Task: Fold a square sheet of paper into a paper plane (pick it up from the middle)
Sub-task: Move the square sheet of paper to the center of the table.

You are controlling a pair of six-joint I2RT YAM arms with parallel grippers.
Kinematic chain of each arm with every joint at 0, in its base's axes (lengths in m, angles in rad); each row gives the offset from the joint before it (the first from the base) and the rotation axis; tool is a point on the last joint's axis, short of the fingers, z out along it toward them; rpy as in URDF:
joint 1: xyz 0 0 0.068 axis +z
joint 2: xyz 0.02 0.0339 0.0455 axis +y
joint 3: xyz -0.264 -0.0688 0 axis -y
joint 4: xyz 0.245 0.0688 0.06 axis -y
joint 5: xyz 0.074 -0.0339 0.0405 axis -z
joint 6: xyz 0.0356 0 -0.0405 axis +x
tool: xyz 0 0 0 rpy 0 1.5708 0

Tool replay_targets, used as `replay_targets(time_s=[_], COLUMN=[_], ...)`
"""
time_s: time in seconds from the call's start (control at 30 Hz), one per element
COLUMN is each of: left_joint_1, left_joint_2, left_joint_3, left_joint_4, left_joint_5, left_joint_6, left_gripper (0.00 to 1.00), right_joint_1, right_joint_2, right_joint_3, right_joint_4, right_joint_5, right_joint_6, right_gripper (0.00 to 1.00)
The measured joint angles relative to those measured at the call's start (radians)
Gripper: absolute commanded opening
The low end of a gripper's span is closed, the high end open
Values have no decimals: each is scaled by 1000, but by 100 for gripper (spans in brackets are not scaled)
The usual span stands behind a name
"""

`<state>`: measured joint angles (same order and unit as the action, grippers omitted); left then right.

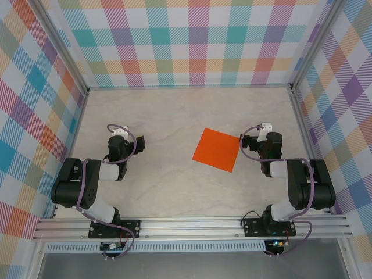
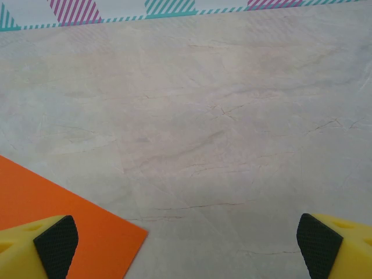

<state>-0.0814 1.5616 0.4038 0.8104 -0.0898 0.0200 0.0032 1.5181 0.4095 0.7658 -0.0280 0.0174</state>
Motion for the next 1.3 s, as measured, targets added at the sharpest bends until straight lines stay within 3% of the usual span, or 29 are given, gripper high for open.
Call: replay_targets(time_s=[1.03,1.17,1.3], left_joint_1=[0,0,0], left_joint_2=[-2,-73,-238], left_joint_3=[0,3,63], left_joint_4=[-2,-97,-308], left_joint_5=[3,-5,-50], left_joint_6=[0,-5,-82], left_gripper=[100,100,100], right_joint_1=[0,0,0], right_joint_2=[-8,-133,-356], right_joint_3=[0,6,61], right_joint_4=[-9,-145,-386], right_joint_5=[5,52,110], right_joint_6=[0,21,90], right_gripper=[100,100,100])
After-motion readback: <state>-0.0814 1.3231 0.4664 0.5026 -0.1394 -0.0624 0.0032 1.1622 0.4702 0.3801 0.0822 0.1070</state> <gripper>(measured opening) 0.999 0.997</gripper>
